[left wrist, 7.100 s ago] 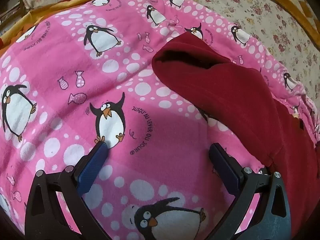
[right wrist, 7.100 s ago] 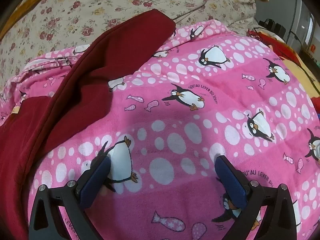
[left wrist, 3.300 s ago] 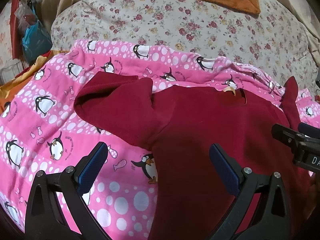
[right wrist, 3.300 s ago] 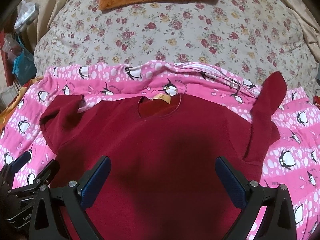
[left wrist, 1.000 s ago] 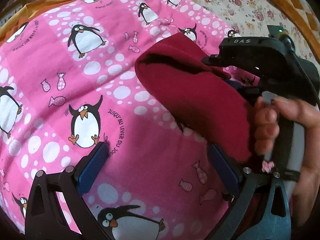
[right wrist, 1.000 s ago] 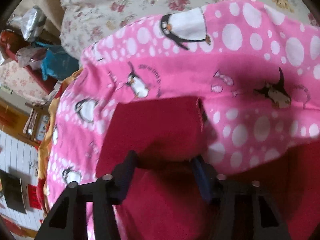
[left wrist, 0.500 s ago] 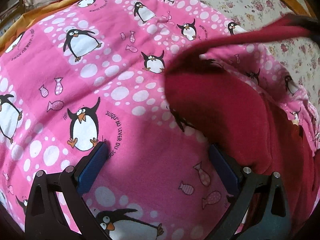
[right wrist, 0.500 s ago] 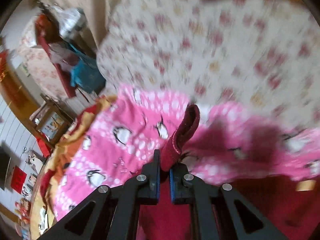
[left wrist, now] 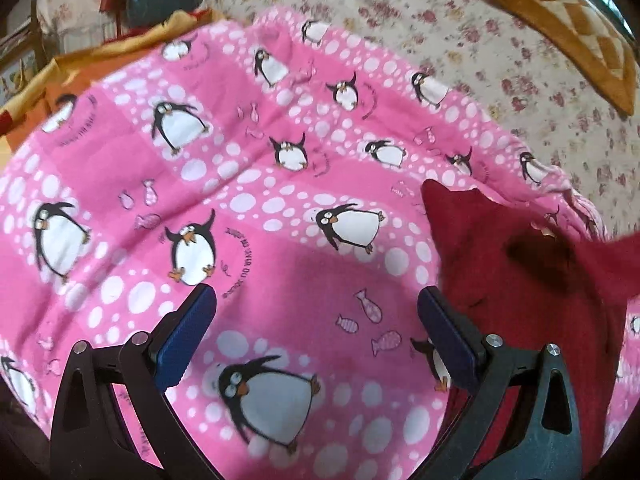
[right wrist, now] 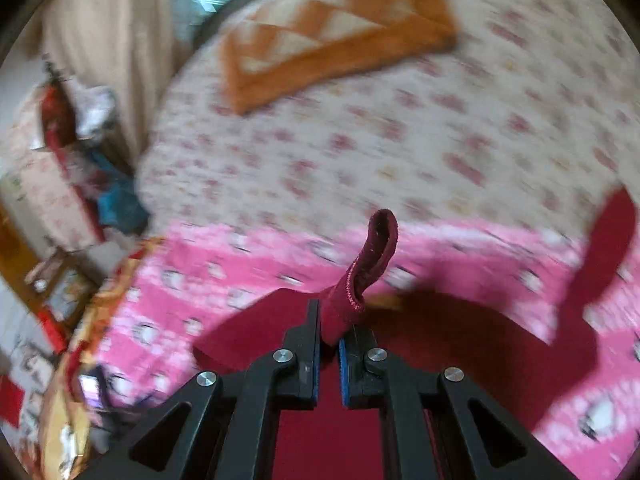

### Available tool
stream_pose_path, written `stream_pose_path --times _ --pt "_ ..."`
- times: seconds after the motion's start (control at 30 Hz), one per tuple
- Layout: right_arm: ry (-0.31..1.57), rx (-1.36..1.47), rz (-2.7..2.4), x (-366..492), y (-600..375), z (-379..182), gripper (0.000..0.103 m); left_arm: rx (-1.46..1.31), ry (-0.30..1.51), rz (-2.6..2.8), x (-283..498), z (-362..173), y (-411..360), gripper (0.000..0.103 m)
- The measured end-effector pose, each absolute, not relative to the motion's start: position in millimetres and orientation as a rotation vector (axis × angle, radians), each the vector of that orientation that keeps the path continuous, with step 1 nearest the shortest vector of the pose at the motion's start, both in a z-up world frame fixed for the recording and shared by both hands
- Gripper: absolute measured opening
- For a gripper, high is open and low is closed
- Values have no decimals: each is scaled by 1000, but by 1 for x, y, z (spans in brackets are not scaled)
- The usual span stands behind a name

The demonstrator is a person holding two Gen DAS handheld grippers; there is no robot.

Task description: Fold small clothes

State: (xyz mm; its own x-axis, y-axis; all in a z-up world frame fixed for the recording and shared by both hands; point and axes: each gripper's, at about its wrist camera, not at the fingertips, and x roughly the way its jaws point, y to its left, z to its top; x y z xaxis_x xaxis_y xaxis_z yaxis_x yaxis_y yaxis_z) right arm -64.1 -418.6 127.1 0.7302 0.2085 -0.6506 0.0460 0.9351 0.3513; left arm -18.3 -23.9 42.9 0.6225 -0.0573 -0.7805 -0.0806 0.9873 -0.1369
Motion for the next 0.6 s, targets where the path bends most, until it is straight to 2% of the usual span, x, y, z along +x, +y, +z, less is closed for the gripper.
stream_pose_path --times 0.27,0.4,0.47,0.5,0.53,0.6 --pt "887 342 -140 -96 -479 58 6 -113 924 -83 -20 41 -51 101" --pt "925 329 -196 -105 -488 46 8 -80 920 -106 -19 40 -61 101" --pt "955 319 -219 -106 -489 46 27 -90 905 -115 -18 42 -62 101" --pt "952 306 -249 -108 -489 48 51 -97 896 -117 -18 44 -62 101" --pt "927 300 -268 -111 -489 52 63 -104 886 -117 -17 45 -62 101" --pt "881 274 -273 -118 -484 63 64 -112 881 -110 -14 45 -62 101"
